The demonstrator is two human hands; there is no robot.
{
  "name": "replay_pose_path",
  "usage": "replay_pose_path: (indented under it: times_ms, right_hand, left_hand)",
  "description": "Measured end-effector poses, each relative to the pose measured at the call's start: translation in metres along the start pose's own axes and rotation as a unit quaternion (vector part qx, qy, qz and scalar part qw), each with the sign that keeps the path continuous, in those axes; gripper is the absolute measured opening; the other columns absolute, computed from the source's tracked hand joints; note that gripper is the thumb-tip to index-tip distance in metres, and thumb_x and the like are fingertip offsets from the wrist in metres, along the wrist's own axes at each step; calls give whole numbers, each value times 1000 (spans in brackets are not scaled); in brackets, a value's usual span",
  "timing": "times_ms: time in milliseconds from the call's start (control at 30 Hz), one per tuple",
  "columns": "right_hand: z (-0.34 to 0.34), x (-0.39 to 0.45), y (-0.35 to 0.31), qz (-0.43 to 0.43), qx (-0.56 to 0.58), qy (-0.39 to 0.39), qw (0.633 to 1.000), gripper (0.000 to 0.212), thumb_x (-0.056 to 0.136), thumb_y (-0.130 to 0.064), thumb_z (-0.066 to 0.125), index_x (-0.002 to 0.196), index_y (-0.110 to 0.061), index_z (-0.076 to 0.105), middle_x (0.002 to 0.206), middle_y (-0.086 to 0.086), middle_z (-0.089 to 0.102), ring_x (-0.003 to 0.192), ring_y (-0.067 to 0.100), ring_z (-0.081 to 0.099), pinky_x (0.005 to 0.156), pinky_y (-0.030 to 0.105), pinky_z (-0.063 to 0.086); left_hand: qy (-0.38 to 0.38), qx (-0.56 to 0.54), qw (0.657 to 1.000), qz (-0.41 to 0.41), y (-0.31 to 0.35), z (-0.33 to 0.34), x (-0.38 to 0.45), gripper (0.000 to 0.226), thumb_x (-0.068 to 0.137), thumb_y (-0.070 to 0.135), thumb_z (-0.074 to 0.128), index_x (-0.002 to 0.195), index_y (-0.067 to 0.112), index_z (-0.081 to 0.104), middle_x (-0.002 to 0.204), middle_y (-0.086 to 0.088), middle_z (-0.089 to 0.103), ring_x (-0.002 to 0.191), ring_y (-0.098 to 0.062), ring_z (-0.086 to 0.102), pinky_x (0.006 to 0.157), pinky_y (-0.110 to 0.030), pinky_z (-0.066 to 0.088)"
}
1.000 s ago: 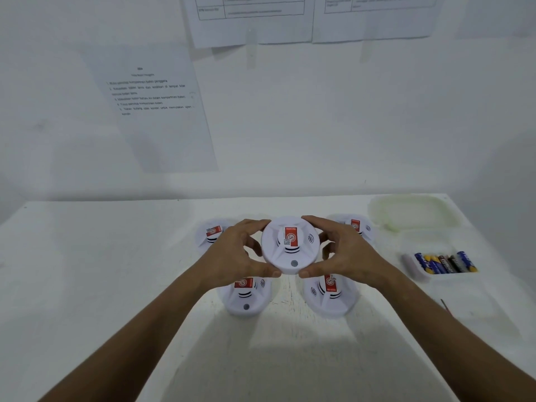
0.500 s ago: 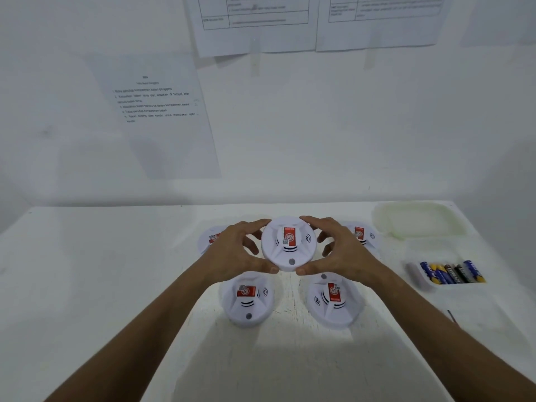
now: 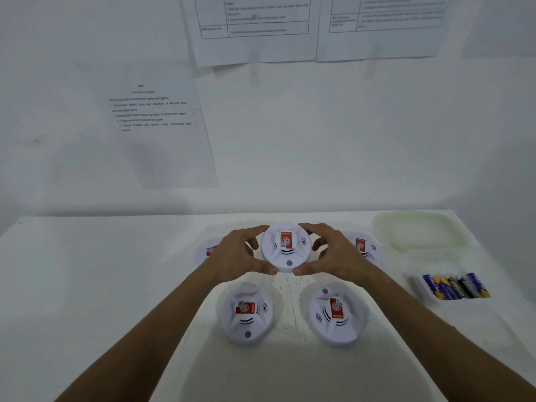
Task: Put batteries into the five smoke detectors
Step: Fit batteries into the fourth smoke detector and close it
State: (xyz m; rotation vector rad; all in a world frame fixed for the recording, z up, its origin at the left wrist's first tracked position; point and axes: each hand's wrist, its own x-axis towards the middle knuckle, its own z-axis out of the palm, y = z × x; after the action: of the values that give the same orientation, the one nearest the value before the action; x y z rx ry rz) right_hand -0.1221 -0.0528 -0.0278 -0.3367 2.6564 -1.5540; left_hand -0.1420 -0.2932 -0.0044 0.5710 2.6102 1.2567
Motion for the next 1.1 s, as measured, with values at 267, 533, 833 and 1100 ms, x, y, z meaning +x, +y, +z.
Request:
replay_pose_path:
  times_ms: [267, 533, 833, 1100]
  right_hand:
    - [4, 7, 11, 17, 0, -5, 1000, 84, 58, -26, 96, 128, -40, 50, 121, -13, 56, 100, 12, 60, 69, 16, 53]
    - [7, 13, 18, 19, -2, -9, 1000, 80, 60, -17, 95, 124, -36, 51, 112, -19, 55, 93, 0, 57, 67, 4, 47]
    - [14, 25, 36, 25, -12, -11, 1000, 73, 61, -18, 95, 126, -23, 61, 117, -3, 67, 84, 5, 63, 68, 10, 52]
    - [18, 29, 49, 39, -27, -14, 999, 70, 56, -25, 96, 118, -25, 66, 110, -8, 70, 95, 10, 65, 80, 30, 59]
  left_hand:
    - [-23, -27, 999, -4, -13, 3, 12, 71, 61, 20, 92, 124, 36, 62, 83, 22, 68, 67, 0, 55, 66, -20, 51]
    - [-38, -23, 999, -19, -21, 6, 21, 71, 61, 20, 91, 123, 36, 61, 82, 24, 67, 69, -3, 58, 69, -19, 51]
    - [-54, -18, 996, -65, -26, 12, 32, 76, 63, 14, 90, 130, 32, 57, 87, 3, 66, 70, -18, 66, 55, -21, 52]
    - [-75, -2, 993, -92, -35, 21, 40, 79, 61, 16, 90, 132, 28, 58, 90, 0, 72, 75, -22, 71, 68, -33, 61]
